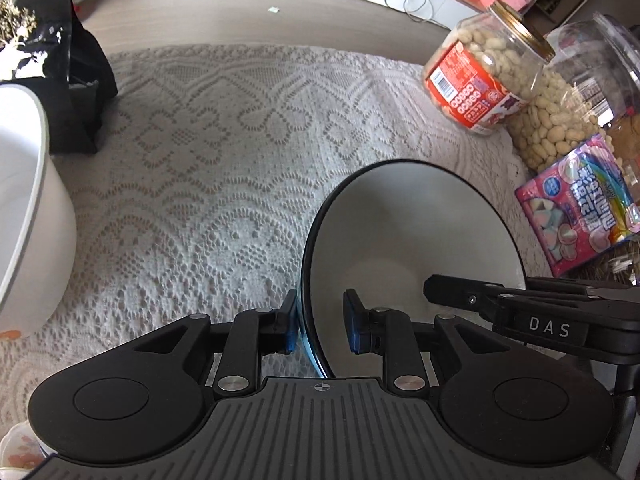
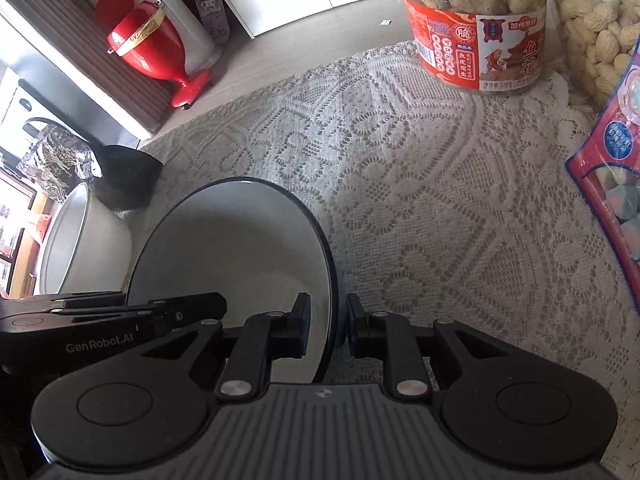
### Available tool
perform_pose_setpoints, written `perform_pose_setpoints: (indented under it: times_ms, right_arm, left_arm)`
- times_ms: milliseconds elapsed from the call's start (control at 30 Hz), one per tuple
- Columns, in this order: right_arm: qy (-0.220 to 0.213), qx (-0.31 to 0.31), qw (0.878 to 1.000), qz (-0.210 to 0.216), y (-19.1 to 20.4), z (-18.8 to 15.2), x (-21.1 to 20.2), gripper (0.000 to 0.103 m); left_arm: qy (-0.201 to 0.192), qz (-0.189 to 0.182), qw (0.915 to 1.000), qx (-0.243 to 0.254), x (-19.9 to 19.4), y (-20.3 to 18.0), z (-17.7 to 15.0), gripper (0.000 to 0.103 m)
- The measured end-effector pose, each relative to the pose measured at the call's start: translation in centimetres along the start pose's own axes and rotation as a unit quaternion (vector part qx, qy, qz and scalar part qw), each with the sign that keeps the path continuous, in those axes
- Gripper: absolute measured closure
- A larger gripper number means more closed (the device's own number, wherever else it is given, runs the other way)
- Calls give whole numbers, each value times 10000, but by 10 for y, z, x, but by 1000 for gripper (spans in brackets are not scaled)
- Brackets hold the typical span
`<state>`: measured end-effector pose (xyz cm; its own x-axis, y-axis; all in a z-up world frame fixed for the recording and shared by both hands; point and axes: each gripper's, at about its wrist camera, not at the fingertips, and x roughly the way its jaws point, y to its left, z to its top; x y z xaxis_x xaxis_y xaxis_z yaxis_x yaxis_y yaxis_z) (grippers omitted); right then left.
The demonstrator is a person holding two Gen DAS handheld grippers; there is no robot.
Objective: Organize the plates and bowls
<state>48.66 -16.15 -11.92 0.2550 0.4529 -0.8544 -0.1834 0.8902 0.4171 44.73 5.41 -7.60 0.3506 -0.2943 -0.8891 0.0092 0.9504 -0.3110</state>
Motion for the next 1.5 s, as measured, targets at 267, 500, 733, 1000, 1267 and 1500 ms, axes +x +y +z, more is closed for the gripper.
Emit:
perform_pose_setpoints:
  times_ms: [267,500,733,1000,1267,1500]
  right_arm:
    - [124,-2,9999,-79,3,4,5,82]
    - [72,-71,9997,-240,7,3,4,81]
    - [-251,-429,9983,-289,19,-4,-16,81]
    - [-496,-412,9979,22,30,-16,-73,81]
    - [-547,-691,9960,-152,42,-65,-133,81]
    - [63,-551,9983,-185,21,-119,-131,81]
  left_arm:
    - [78,-9,9994,-341,4,5,1,80]
    - [158,56,9991,-393,3,2,0,80]
    - [-100,59,9992,-388,-18,-2,-8,79]
    - [-327,-47,9994,-64,-77,-18,-23,83]
    - [38,-228,9996,175,-120,-37,-68,83]
    - [563,-200,9977,315,-109,-53,-119,83]
